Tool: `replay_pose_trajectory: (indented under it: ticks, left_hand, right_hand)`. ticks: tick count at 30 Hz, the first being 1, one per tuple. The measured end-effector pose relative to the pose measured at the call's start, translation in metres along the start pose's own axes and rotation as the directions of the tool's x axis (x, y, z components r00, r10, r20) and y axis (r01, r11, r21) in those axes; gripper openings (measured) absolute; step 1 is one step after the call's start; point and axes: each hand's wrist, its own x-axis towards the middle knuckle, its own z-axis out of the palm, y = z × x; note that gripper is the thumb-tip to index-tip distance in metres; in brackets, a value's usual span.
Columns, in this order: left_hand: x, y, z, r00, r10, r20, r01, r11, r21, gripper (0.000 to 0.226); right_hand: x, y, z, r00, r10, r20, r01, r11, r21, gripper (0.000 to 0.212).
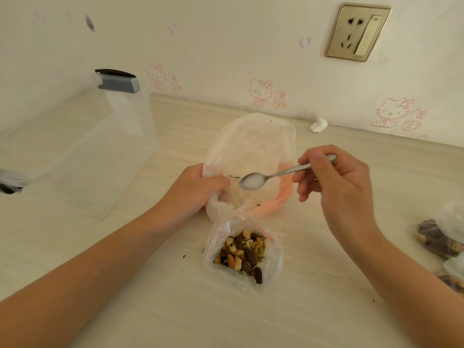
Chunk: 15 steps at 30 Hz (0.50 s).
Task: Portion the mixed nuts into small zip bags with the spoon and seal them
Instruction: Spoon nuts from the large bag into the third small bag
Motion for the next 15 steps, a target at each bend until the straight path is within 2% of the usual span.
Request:
replay_pose_trajectory:
  ticks: [6, 10, 13, 15]
  left_hand:
    - [0.000, -0.002, -0.001, 1.000, 0.020, -0.023, -0.021, 0.999, -0.035, 0.009]
    - [0.001, 0.002, -0.002, 0.995, 0.028, -0.091, -0.041, 0.989, -0.142, 0.013]
    - [0.002, 0.008, -0.005, 0.992, 0.058, -0.113, -0.085, 0.966, -0.246, 0.042]
    - [0.001, 0.011, -0.005, 0.990, 0.064, -0.123, -0.096, 0.955, -0.281, 0.039]
  right_hand:
    - [-0.007, 0.018, 0.008, 0.982, 0.012, 0.189, 0.022, 0.984, -0.175, 0.026]
    - [-0.006, 0.017, 0.010, 0.980, -0.006, 0.197, 0.054, 0.970, -0.237, 0.024]
    - [-0.004, 0.018, 0.009, 0.985, -0.009, 0.175, 0.057, 0.961, -0.270, 0.025]
    - [-0.003, 0.019, 0.007, 0.988, -0.005, 0.155, 0.050, 0.958, -0.282, 0.026]
